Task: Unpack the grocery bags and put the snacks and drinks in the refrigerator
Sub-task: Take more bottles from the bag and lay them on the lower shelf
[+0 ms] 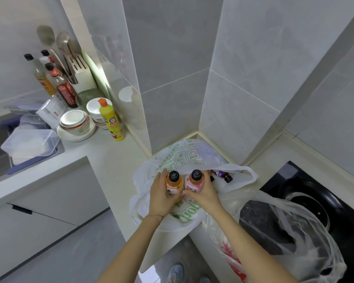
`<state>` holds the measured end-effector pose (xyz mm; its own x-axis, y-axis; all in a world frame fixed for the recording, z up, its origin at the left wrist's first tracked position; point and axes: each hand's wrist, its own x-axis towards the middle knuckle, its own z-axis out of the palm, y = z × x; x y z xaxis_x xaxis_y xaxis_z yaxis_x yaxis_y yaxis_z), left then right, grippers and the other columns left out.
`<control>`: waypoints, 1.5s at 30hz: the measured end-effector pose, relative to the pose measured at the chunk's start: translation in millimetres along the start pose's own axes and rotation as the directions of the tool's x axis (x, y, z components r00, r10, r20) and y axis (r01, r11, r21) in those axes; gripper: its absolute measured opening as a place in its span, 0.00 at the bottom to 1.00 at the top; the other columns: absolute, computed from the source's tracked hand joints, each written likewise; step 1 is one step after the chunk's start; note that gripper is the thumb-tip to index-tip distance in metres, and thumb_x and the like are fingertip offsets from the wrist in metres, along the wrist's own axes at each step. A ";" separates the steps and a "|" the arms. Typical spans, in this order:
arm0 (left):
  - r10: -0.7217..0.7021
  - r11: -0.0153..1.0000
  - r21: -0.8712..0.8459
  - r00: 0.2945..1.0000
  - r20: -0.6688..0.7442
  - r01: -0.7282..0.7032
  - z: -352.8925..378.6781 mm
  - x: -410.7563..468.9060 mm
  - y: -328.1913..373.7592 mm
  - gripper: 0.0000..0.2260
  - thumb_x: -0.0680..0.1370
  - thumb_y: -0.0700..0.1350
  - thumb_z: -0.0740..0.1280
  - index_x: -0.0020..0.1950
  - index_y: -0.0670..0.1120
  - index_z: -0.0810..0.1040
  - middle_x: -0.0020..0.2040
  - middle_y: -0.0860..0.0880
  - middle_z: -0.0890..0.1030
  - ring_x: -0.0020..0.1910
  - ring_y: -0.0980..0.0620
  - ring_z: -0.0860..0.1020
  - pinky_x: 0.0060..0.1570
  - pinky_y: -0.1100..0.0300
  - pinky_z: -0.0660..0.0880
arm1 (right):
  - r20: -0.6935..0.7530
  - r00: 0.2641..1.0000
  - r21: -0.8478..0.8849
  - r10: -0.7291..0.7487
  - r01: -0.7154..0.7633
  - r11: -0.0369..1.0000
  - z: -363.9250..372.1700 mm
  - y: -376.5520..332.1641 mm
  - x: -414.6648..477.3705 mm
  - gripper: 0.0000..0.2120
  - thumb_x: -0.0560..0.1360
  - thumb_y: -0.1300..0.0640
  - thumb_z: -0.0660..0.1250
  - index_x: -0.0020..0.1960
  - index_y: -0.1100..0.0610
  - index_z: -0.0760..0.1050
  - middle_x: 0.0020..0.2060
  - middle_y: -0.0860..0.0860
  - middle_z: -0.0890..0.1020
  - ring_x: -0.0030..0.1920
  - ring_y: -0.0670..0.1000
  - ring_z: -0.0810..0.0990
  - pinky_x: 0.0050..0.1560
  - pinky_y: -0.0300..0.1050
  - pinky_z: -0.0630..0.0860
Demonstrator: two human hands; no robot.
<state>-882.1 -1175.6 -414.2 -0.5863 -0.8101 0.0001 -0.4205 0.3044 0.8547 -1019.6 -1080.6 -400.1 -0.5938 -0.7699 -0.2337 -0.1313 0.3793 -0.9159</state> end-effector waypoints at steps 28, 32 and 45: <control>-0.093 0.984 -0.157 0.510 -0.855 -0.085 -89.5 -346.2 194.1 0.26 0.63 0.49 0.80 0.57 0.56 0.73 0.51 0.56 0.80 0.52 0.55 0.80 0.47 0.64 0.78 | 0.447 0.489 0.401 -0.749 0.639 0.656 -12.8 -162.7 -260.6 0.28 0.63 0.38 0.73 0.61 0.38 0.70 0.52 0.35 0.79 0.53 0.42 0.80 0.50 0.46 0.80; 0.015 1.000 0.006 0.315 -0.949 -0.031 -116.5 -441.4 222.9 0.25 0.64 0.51 0.80 0.56 0.56 0.73 0.50 0.59 0.80 0.51 0.58 0.80 0.45 0.69 0.76 | 0.520 0.285 0.522 -0.806 0.641 0.563 13.3 -188.0 -342.4 0.28 0.63 0.35 0.71 0.61 0.39 0.70 0.50 0.30 0.78 0.51 0.37 0.79 0.44 0.34 0.78; 0.123 0.980 0.107 -0.087 -0.989 0.167 -121.8 -789.7 294.8 0.26 0.65 0.51 0.77 0.59 0.46 0.74 0.50 0.51 0.82 0.51 0.51 0.82 0.44 0.60 0.79 | 0.505 -0.207 0.839 -0.838 0.347 0.420 54.0 -195.6 -681.4 0.27 0.66 0.44 0.77 0.61 0.49 0.74 0.46 0.38 0.83 0.46 0.42 0.83 0.43 0.38 0.79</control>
<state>-458.7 -507.1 -99.1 0.6840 -0.3873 0.6182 -0.5840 0.2171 0.7822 -546.5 -657.9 -79.4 0.6339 -0.4175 0.6510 0.4049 -0.5381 -0.7393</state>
